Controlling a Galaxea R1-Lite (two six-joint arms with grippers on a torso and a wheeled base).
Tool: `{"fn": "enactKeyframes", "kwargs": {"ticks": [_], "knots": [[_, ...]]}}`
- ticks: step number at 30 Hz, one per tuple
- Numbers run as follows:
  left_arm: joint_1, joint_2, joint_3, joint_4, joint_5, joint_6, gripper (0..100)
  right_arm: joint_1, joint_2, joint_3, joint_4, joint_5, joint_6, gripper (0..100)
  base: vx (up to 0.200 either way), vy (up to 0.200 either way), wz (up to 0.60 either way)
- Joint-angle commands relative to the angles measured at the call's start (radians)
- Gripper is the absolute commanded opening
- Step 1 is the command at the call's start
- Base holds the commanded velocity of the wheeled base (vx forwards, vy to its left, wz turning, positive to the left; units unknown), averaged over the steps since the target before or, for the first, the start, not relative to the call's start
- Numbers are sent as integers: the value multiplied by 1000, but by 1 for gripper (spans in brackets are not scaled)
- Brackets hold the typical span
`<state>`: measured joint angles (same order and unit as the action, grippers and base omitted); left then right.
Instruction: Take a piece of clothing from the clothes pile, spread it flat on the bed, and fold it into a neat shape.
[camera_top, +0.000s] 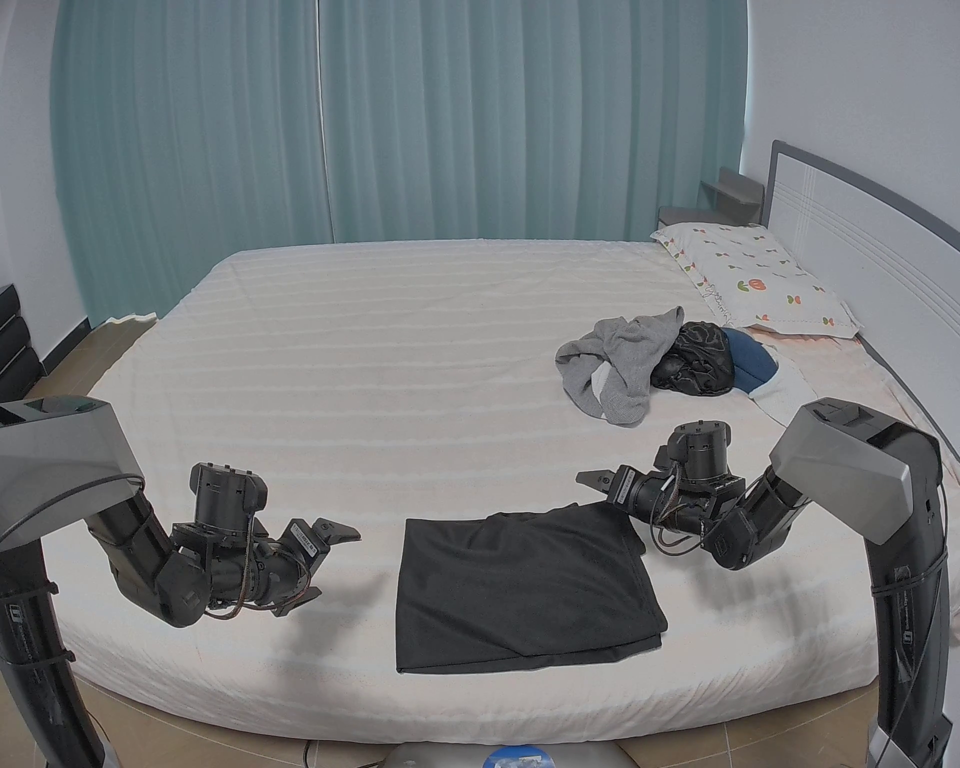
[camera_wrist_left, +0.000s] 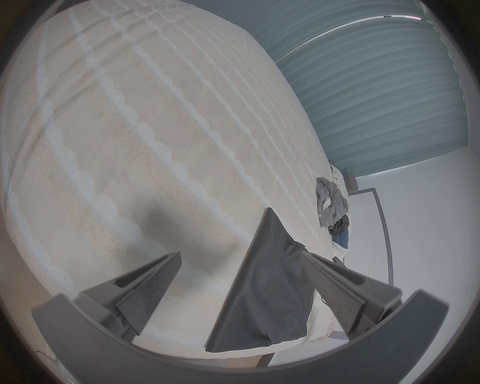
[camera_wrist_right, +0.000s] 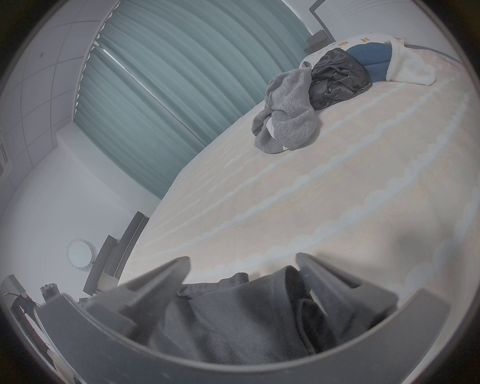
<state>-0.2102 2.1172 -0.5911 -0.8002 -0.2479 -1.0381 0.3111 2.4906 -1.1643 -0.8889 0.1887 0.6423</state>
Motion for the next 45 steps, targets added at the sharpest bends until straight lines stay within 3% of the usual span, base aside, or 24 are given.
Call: {"fn": "enactKeyframes", "kwargs": {"ticks": [1, 26, 27, 45], "knots": [[0, 1, 0, -1, -1, 0, 100, -1, 16, -6, -1, 0, -1, 0, 0, 0, 0], [0, 1, -1, -1, 1, 0, 100, -79, -18, 21, -1, -14, -4, 0, 0, 0, 0], [0, 1, -1, -1, 1, -2, 100, -78, -22, 21, -1, -14, -4, 100, 0, 0, 0], [0, 3, 0, -1, 1, 1, 100, 13, -16, -18, 54, -5, -4, 100, 0, 0, 0]]}}
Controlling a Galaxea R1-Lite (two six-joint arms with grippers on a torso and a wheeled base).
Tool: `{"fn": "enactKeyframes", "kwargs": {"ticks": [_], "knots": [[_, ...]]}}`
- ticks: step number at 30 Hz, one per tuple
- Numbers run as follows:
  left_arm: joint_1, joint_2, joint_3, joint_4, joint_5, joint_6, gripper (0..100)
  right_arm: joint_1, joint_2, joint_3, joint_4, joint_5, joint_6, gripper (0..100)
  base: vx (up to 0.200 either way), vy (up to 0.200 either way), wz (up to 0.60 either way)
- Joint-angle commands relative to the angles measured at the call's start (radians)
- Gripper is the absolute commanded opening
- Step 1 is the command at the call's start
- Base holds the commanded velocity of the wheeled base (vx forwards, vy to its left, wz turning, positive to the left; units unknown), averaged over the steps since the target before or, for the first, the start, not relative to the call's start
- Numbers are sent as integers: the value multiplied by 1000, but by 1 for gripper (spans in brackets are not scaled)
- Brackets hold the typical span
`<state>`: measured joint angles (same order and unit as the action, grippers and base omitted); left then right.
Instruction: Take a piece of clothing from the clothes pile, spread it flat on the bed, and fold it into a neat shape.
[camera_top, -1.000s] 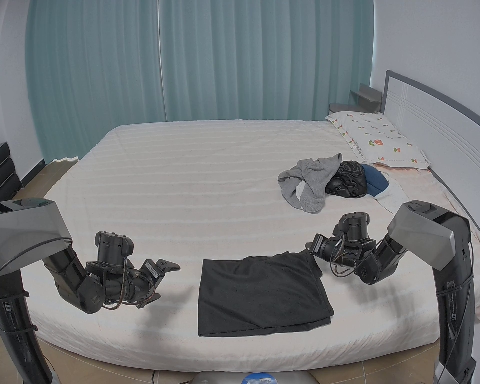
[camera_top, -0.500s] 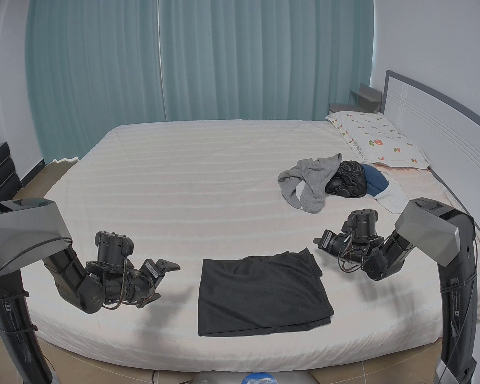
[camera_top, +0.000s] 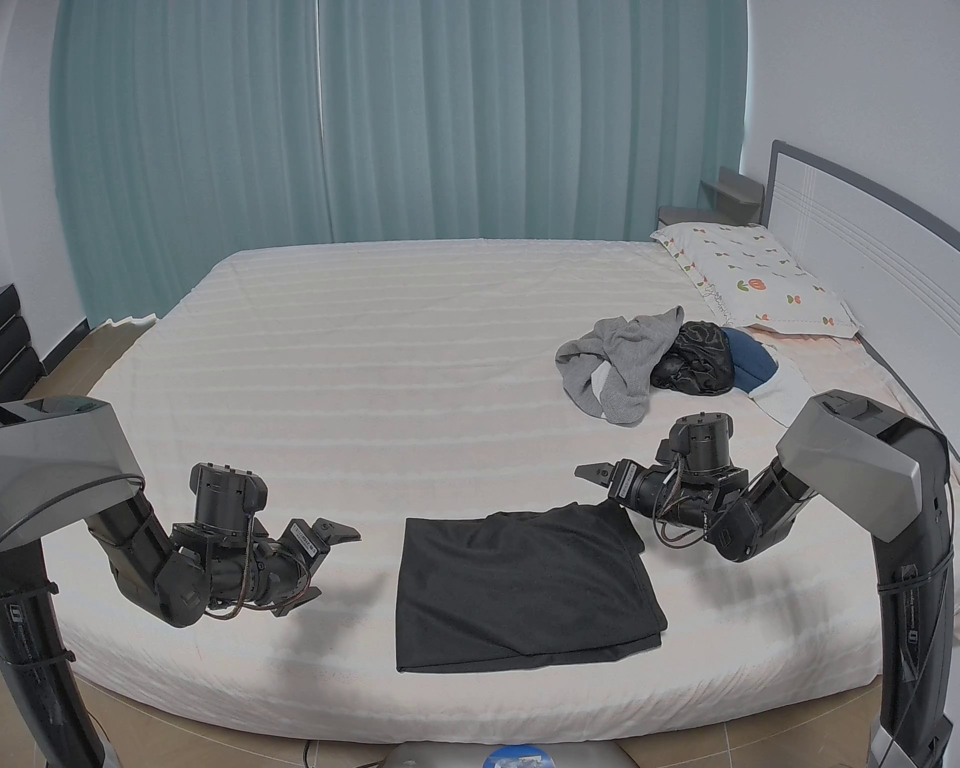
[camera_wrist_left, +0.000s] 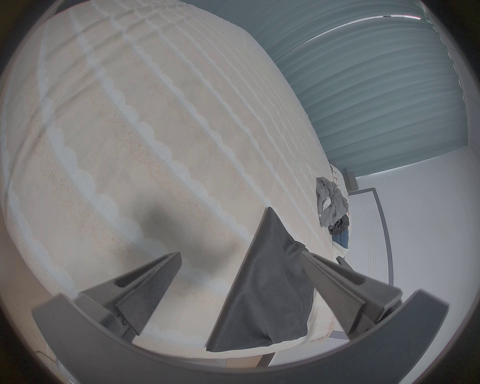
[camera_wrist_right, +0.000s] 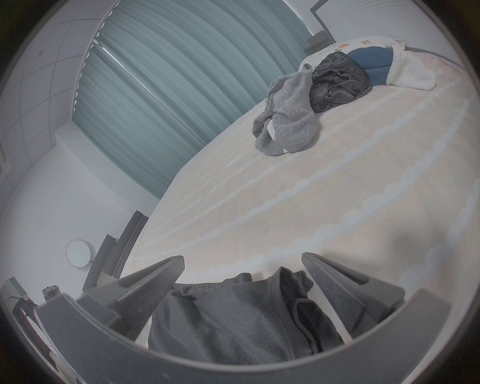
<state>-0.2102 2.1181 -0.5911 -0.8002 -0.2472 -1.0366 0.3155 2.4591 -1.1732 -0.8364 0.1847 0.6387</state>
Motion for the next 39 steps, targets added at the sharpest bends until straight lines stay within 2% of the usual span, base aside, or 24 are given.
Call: {"fn": "enactKeyframes", "kwargs": {"ticks": [1, 8, 9, 17, 30, 39], "knots": [[0, 2, -1, -1, 0, 0, 100, 8, 18, -11, 5, -1, -2, 100, 0, 0, 0], [0, 2, -1, -1, 0, 0, 100, 7, 34, 0, 3, -1, -40, 100, 0, 0, 0], [0, 2, -1, -1, 0, 0, 100, 7, 34, 1, 3, -1, -42, 0, 0, 0, 0], [0, 0, -1, 1, 0, 0, 100, 0, 35, 17, 10, -7, -93, 0, 0, 0, 0], [0, 2, -1, 1, 0, 0, 100, -65, 18, 17, 30, -13, -90, 0, 0, 0, 0], [-6, 8, 0, -1, 3, 3, 100, -78, 35, -2, 51, -13, -85, 0, 0, 0, 0]]}}
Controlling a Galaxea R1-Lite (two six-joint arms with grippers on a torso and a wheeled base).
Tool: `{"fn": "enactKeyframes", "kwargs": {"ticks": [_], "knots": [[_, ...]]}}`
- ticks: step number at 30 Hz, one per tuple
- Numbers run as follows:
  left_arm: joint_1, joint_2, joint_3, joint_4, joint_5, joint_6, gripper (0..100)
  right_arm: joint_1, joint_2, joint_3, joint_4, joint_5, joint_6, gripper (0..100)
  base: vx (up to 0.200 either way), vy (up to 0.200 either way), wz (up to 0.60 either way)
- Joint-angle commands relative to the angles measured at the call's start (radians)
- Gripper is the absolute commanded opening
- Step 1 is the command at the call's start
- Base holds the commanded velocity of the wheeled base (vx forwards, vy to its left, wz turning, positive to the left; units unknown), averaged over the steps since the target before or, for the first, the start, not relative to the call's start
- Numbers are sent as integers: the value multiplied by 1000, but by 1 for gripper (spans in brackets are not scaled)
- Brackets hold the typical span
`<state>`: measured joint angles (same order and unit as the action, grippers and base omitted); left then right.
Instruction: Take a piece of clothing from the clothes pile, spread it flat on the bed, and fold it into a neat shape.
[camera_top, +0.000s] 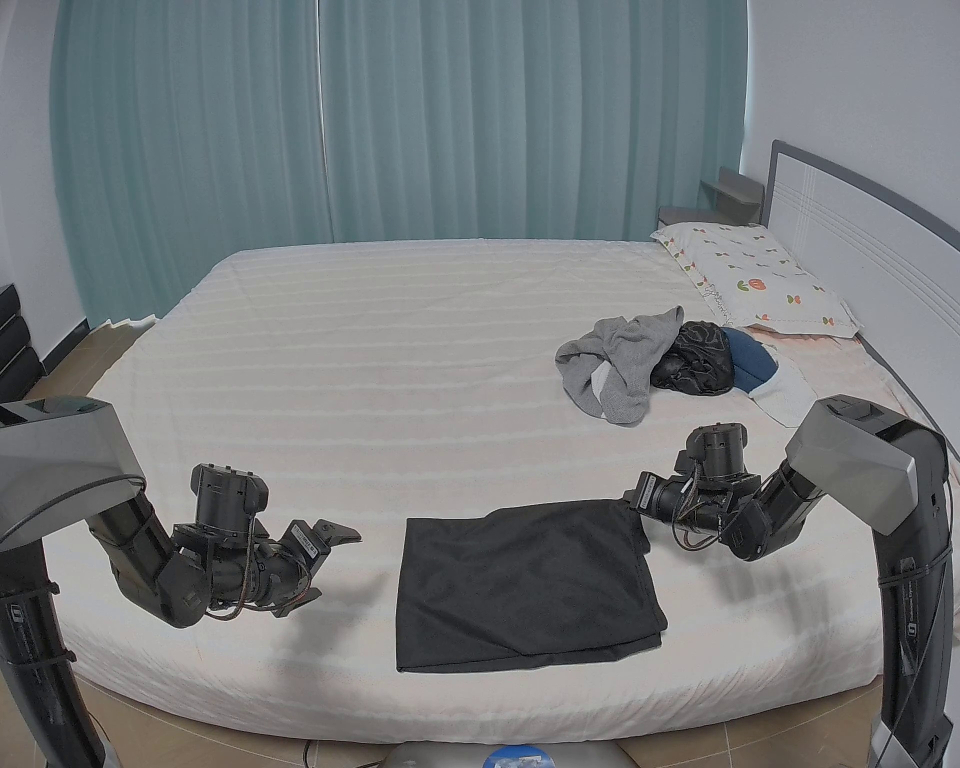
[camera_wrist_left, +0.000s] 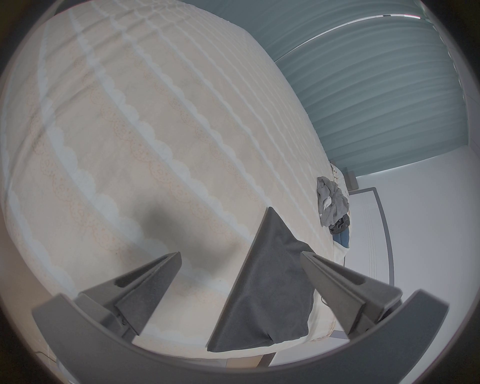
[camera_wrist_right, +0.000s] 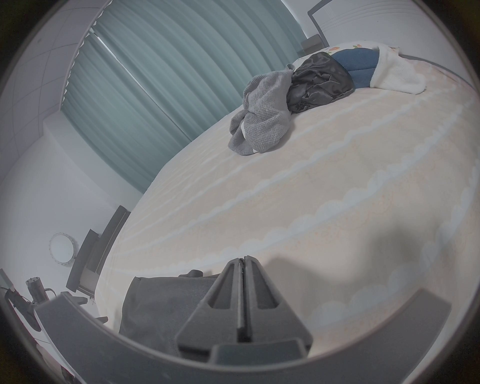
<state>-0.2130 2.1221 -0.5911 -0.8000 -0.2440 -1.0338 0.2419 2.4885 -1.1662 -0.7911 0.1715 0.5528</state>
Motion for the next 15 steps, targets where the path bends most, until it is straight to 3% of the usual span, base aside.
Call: {"fn": "enactKeyframes", "kwargs": {"ticks": [1, 8, 9, 15], "knots": [[-3, 4, 0, -1, 0, 0, 100, -7, 7, -12, 15, 0, 1, 0, 0, 0, 0], [-3, 4, -1, -1, 0, 0, 100, -13, 4, -10, 39, -9, 1, 0, 0, 0, 0], [-3, 4, -1, -1, 0, 0, 100, -13, 4, -10, 47, -9, 3, 100, 0, 0, 0], [-3, 4, -1, -1, 0, 0, 100, -16, -31, 10, 39, -6, 36, 100, 0, 0, 0]]}}
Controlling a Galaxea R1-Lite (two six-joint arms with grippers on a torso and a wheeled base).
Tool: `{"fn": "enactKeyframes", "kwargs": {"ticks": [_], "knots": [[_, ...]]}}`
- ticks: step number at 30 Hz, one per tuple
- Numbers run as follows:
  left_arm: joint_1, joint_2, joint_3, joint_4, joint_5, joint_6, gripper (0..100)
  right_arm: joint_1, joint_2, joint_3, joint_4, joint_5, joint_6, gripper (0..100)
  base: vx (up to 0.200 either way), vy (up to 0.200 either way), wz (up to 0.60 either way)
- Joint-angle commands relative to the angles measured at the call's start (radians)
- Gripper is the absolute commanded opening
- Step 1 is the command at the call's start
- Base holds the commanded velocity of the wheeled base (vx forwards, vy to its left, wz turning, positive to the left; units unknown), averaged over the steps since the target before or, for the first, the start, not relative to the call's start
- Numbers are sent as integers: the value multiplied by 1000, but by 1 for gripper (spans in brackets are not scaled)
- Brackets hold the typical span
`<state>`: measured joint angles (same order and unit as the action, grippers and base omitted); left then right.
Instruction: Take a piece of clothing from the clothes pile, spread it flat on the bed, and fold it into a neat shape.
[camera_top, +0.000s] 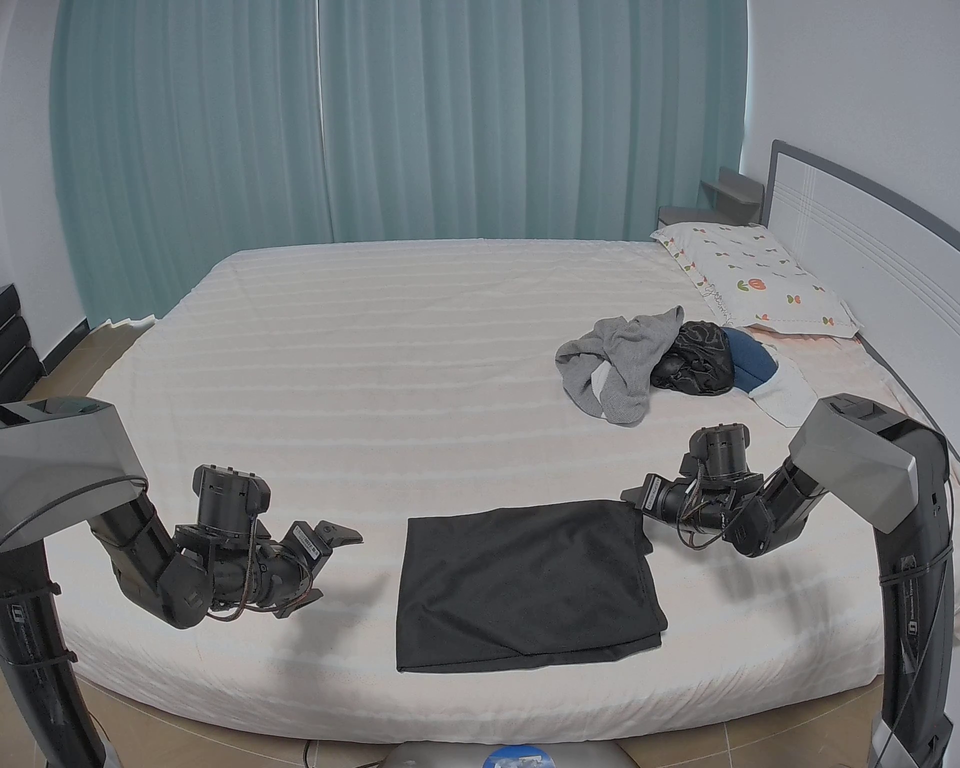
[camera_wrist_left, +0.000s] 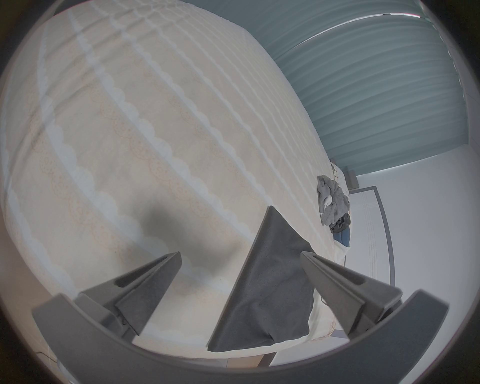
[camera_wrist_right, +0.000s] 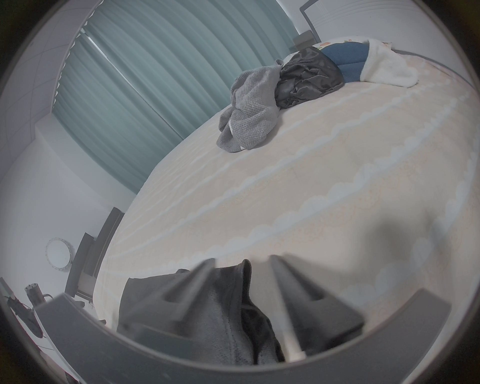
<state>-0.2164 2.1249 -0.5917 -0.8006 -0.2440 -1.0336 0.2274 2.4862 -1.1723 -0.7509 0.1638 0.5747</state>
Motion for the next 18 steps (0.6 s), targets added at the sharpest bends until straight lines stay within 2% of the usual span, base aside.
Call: {"fn": "enactKeyframes", "kwargs": {"ticks": [1, 4, 10, 13, 15, 18], "knots": [[0, 1, 1, 0, 0, 0, 100, -2, -36, 20, -1, 2, 17, 100, 0, 0, 0], [0, 1, 0, 0, 0, 0, 100, -2, -128, 123, -1, 23, 62, 100, 0, 0, 0], [-1, 1, 1, 0, 0, 0, 100, 16, -256, 365, -8, 117, 68, 100, 0, 0, 0], [-1, 1, 0, 0, 0, 0, 100, 23, -276, 404, -12, 125, 68, 100, 0, 0, 0], [-1, 1, 1, 1, 0, 1, 100, 49, -339, 543, -28, 158, 70, 100, 0, 0, 0], [-1, 1, 1, 1, 0, 1, 100, 53, -368, 628, -45, 166, 71, 100, 0, 0, 0]]}}
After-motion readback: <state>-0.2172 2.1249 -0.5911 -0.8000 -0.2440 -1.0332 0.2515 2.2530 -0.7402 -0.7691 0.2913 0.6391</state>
